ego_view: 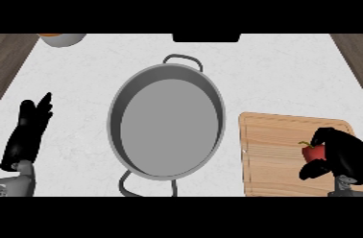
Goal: Pick the bell pepper from the cutting board and place it in the pot
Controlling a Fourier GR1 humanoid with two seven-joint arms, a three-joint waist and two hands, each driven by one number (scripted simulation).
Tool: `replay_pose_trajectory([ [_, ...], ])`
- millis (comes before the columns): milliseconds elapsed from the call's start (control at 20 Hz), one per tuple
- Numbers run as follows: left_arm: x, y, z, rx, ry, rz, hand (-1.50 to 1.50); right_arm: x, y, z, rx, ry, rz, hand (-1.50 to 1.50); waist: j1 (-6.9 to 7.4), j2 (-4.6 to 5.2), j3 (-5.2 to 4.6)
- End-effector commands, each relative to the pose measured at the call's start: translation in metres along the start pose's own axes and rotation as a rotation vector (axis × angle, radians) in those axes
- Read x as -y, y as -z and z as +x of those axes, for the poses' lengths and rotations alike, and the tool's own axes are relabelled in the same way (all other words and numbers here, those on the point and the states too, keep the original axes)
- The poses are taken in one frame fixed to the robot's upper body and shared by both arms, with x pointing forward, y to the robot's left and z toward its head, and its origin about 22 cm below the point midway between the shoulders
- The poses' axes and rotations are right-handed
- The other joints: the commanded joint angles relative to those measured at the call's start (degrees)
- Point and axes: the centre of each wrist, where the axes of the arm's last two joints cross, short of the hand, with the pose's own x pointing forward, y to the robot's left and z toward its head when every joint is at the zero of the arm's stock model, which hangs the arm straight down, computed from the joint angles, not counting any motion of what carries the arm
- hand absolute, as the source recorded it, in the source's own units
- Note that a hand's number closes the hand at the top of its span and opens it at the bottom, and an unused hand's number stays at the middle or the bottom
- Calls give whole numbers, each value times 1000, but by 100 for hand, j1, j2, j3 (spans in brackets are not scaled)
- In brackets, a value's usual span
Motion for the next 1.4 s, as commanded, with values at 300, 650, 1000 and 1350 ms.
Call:
replay_pose_trajectory([
  [300,-10,-5,0,-17,10,-3,0,17,-30,11,2,-48,-248,150,-30,14,53],
  [650,11,8,-3,6,-3,30,0,45,-60,6,348,-23,64,150,-89,26,48],
  [1000,2,11,-9,-2,-2,20,0,134,-100,31,480,238,-294,150,-98,12,42],
  [1350,0,2,6,4,0,2,0,186,-141,38,659,472,-471,150,1,13,50],
])
